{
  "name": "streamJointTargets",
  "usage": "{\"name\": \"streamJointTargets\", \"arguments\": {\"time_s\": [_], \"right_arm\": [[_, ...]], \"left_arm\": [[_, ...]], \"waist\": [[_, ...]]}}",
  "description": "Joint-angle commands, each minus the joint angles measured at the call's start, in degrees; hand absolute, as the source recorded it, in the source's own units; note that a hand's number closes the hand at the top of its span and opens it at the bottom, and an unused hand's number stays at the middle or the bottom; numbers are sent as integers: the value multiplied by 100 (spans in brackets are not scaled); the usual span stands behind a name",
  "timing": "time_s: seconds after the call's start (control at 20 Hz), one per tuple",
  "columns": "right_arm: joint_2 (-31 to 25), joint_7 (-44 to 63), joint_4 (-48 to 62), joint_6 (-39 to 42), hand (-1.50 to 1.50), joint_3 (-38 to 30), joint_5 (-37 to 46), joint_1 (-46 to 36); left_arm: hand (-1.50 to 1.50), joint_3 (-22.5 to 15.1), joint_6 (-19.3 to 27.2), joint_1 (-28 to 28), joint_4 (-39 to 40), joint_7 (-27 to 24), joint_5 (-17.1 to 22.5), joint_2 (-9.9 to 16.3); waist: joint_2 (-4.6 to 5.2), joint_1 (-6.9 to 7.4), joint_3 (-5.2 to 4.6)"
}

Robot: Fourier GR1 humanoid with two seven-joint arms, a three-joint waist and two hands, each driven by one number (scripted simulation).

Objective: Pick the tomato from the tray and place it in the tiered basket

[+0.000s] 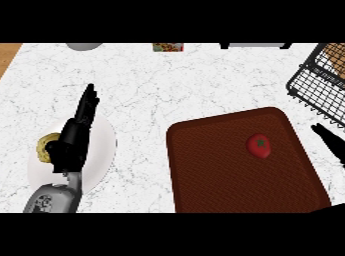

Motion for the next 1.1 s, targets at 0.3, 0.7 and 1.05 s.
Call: {"name": "streamJointTargets", "arguments": {"time_s": [0.3,0.7,1.05], "right_arm": [[378,-452,861,-131,-150,-120,361,-125],[425,-986,1107,-92,-150,-304,351,-173],[476,-1246,1990,-187,-150,-296,536,-777]], "left_arm": [[0,-62,31,113,-31,-10,-328,-336],[0,46,-183,30,5,83,-375,-384],[0,143,-204,292,136,-358,-423,-457]], "waist": [[1,-3,0],[0,-9,0],[3,9,0]]}}
